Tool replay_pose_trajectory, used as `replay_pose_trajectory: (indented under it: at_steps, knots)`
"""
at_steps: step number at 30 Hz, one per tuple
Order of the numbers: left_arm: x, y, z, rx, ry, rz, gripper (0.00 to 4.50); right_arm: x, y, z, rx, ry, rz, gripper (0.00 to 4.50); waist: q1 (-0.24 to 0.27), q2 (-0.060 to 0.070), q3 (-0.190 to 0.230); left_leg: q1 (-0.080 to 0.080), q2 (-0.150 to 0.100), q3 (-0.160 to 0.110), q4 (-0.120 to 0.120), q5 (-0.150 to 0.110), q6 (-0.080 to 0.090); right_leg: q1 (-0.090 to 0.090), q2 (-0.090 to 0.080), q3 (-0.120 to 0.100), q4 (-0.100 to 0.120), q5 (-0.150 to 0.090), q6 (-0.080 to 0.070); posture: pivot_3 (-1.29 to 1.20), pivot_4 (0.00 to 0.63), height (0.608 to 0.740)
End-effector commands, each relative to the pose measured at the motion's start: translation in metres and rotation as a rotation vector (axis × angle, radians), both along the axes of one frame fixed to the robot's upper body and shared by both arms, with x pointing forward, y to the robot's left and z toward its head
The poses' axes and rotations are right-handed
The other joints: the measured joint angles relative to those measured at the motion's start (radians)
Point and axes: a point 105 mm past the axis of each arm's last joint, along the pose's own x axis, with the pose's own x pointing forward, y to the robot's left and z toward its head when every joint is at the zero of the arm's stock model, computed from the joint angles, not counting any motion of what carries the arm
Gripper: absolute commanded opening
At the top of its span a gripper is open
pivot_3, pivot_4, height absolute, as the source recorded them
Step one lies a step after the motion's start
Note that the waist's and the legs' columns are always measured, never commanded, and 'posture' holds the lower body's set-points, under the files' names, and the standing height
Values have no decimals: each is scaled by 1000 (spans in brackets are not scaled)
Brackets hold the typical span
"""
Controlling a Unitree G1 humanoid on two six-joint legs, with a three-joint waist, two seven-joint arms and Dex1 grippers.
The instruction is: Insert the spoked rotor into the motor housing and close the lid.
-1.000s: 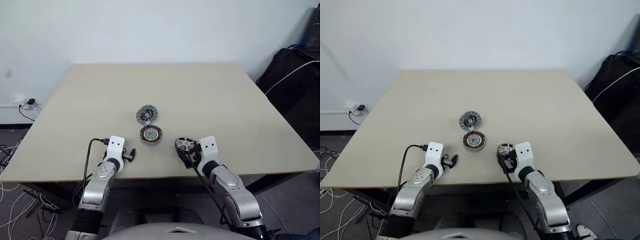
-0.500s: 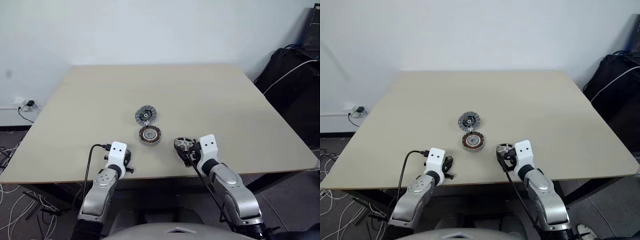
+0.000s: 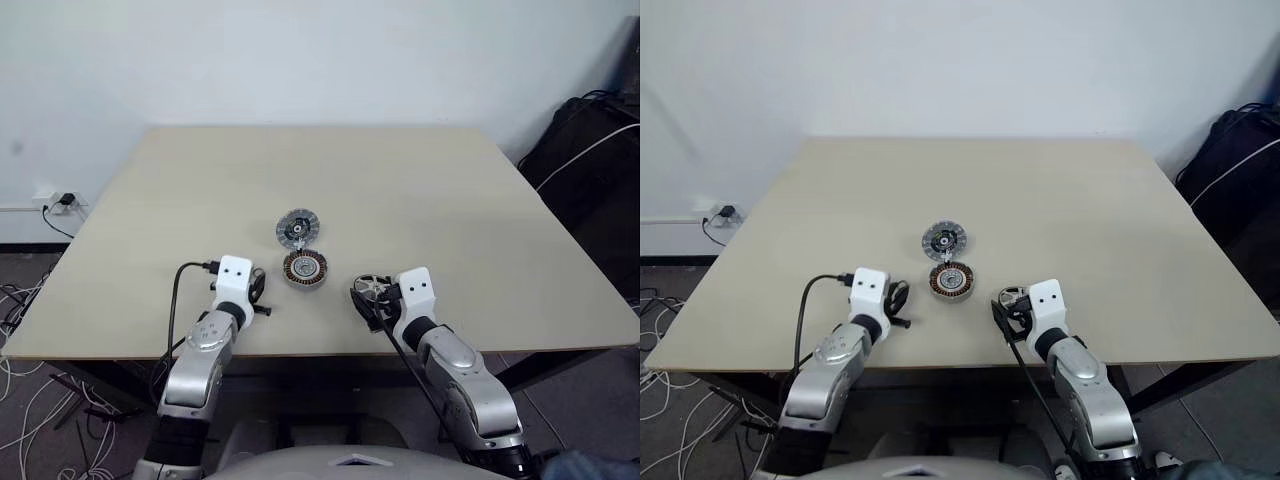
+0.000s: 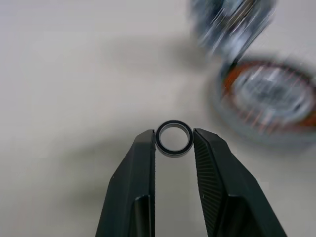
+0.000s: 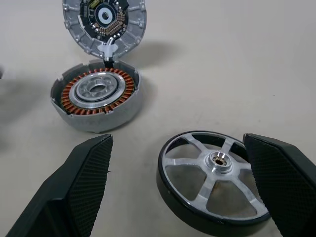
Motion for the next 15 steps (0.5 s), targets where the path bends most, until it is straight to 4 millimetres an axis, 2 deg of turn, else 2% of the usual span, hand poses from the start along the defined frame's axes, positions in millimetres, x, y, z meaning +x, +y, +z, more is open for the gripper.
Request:
replay_pose_trajectory:
  at_steps: [1, 4, 8, 15]
  knots:
    - [17, -22, 18, -34, -51, -79, 759, 5, 0, 11, 6, -50, 3, 4500, 0, 0, 0, 0, 0, 0, 0, 0, 0, 0, 0, 0, 0, 0, 0, 0, 0, 740]
    - [29, -39, 21, -32, -41, -147, 759, 5, 1, 12, 9, -55, 1, 4500, 1, 0, 0, 0, 0, 0, 0, 0, 0, 0, 1, -1, 1, 0, 0, 0, 0, 740]
    - [40, -50, 16, -4, -15, -179, 759, 4, -1, 13, 12, -61, -13, 4500, -2, -1, 0, 0, 0, 0, 1, 0, 0, 1, 1, -1, 1, 0, 0, 0, 0, 740]
    - [44, -64, 4, 24, 36, -233, 759, 3, -4, 13, 13, -65, -34, 4500, 0, -1, 1, 0, 0, 0, 2, 0, 0, 2, 2, -2, 1, 1, 1, 0, 0, 740]
